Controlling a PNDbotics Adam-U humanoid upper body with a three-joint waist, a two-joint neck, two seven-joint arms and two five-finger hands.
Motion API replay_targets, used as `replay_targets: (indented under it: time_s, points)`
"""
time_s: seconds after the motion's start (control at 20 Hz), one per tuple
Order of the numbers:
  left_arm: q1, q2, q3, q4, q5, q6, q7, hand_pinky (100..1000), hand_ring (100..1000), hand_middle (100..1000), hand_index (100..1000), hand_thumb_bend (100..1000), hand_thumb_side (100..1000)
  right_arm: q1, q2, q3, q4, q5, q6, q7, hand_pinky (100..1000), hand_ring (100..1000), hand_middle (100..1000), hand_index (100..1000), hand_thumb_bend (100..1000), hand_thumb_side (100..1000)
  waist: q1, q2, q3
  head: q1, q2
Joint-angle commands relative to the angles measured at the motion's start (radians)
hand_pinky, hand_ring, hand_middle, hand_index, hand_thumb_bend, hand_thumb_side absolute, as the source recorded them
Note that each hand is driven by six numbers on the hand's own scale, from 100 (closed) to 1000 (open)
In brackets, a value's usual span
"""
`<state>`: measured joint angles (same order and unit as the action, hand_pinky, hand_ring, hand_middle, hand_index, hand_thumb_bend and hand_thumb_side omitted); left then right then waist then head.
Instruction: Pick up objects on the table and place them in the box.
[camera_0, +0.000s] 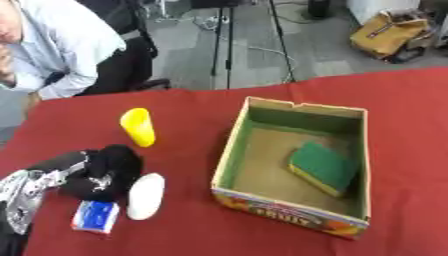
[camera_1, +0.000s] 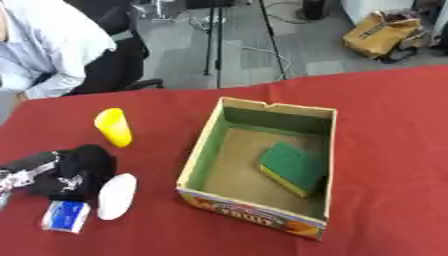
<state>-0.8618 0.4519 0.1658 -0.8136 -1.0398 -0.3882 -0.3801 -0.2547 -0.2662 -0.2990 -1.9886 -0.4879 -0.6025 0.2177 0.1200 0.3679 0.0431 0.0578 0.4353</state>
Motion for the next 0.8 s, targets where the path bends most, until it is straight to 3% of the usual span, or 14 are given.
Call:
replay_targets:
  time_s: [0.05,0.35,0.6,0.75,0.8]
  points:
    - [-0.015,0.033,-0.001,0.003,0.007,0.008,-0.011,388,568,572,776,100,587,-0.004,-0.006,-0.004,-0.011,0.007,0.001,-0.005,876,831,639,653,100,1000,-0.002,-0.019,0.002,0.004,-0.008]
    - [-0.024,0.03,-0.003,0.008,0.046,0.007,-0.044,238,459,430,611,100,584,-0.002,-0.004,-0.003,-0.011,0.014,0.005,-0.008,877,832,639,653,100,1000,-0.001,-0.022,0.004,0.005,-0.007]
    - [-0.028,0.028,-0.005,0.004,0.08,-0.003,-0.079,171,401,362,520,100,577,-0.001,-0.004,-0.004,-0.011,0.016,0.006,-0.011,877,833,639,653,100,1000,0.0,-0.022,0.005,0.005,-0.008]
    - [-0.029,0.028,-0.004,0.001,0.094,-0.005,-0.092,164,395,355,511,100,563,-0.001,-0.004,-0.004,-0.011,0.018,0.006,-0.013,878,833,639,653,100,1000,0.0,-0.022,0.005,0.005,-0.009]
    - [-0.03,0.026,-0.004,0.0,0.102,-0.007,-0.095,122,368,321,471,100,497,-0.001,-0.003,-0.004,-0.011,0.02,0.007,-0.012,879,834,640,653,100,1000,0.0,-0.022,0.005,0.005,-0.009]
